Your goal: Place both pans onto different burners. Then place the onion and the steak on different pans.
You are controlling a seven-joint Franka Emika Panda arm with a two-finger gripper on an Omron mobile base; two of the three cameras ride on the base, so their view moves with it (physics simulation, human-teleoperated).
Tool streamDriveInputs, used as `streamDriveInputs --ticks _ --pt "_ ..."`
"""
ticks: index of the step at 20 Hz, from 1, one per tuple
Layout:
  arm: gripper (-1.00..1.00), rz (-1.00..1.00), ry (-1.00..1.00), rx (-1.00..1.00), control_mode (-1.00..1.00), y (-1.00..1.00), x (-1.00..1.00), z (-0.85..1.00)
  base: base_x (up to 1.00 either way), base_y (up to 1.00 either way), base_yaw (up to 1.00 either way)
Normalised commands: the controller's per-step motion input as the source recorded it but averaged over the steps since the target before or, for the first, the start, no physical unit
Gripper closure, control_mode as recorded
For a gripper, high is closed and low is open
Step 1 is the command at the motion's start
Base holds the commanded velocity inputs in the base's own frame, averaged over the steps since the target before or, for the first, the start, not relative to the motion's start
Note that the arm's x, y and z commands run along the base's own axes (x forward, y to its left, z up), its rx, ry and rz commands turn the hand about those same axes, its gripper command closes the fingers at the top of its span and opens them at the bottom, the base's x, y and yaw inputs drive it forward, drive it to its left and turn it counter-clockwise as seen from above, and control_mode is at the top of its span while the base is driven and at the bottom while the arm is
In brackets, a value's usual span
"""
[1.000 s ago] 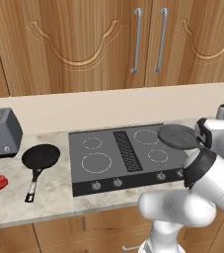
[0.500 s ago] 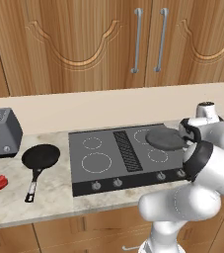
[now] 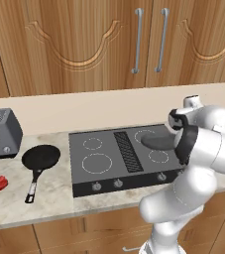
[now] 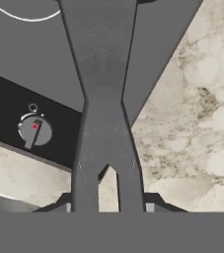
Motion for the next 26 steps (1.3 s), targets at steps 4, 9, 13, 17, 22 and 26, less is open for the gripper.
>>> streamDriveInputs --ticks 4,9,13,17,22,26 --pt "1.00 0.00 0.02 0.00 -1.00 0.00 0.00 -0.17 0.00 0.00 0.00" --pt "1.00 0.00 0.00 0.00 -1.00 0.12 -0.32 -0.29 0.00 0.00 0.00" --pt "1.00 0.01 -0.01 -0.01 -1.00 0.29 -0.59 -0.20 0.00 0.00 0.00" --pt "1.00 0.05 -0.01 -0.01 -1.00 0.27 -0.58 -0.05 0.00 0.00 0.00" --pt "1.00 0.06 0.00 -0.01 -1.00 0.17 -0.19 -0.10 0.00 0.00 0.00" --pt "1.00 0.00 0.00 0.00 -1.00 0.05 0.21 -0.27 0.00 0.00 0.00"
